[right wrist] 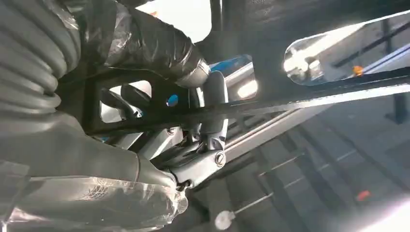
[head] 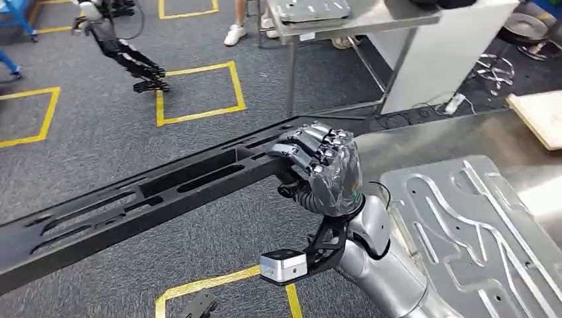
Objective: Take the parts from the cabinet and place them on the table.
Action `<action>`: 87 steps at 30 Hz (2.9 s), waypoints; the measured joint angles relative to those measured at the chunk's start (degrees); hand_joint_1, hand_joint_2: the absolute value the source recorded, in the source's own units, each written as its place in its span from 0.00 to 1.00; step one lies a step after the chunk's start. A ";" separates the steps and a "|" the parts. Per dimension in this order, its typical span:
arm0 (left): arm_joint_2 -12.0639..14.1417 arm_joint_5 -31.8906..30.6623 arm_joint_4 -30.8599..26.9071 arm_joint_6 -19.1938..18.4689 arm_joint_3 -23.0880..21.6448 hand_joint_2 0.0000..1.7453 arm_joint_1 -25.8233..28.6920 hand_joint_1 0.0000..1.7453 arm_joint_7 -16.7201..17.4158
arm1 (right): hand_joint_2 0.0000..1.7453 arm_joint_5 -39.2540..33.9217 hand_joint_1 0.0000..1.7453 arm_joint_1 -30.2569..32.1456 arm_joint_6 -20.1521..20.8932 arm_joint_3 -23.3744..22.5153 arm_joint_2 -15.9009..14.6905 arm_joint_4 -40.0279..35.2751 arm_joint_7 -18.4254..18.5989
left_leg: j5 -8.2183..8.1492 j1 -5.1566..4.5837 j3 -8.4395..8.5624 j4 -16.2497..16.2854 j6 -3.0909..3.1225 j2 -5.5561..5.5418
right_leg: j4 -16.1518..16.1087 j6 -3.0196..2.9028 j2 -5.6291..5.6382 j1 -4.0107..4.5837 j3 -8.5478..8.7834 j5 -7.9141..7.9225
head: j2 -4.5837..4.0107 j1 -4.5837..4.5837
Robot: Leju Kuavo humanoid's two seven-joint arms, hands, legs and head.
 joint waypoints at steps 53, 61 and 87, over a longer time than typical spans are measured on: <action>-0.66 1.09 -0.13 -0.09 -0.37 1.00 0.65 0.00 -0.55 | 1.00 0.28 1.00 -1.31 1.16 0.00 -0.11 0.24 0.28 | 2.65 0.43 -1.37 -0.95 2.44 -0.27 | 11.48 2.48 1.28 -0.43 -6.05 -2.87 | 0.00 0.51; -0.64 1.22 -0.15 -0.09 -0.42 1.00 0.31 0.00 -0.52 | 1.00 0.24 1.00 -1.57 1.16 0.00 -0.09 0.22 0.44 | 1.27 0.22 -0.31 -0.68 0.07 1.71 | -0.63 -0.23 0.37 0.05 0.20 0.62 | 0.00 0.46; -0.42 1.31 -0.15 -0.17 -0.50 1.00 0.80 0.00 -0.50 | 1.00 0.05 1.00 -2.26 1.14 -0.63 -0.22 1.86 0.85 | 1.15 0.08 0.58 -1.15 1.03 1.28 | 0.38 1.31 -3.16 0.21 -1.27 1.11 | 0.00 0.77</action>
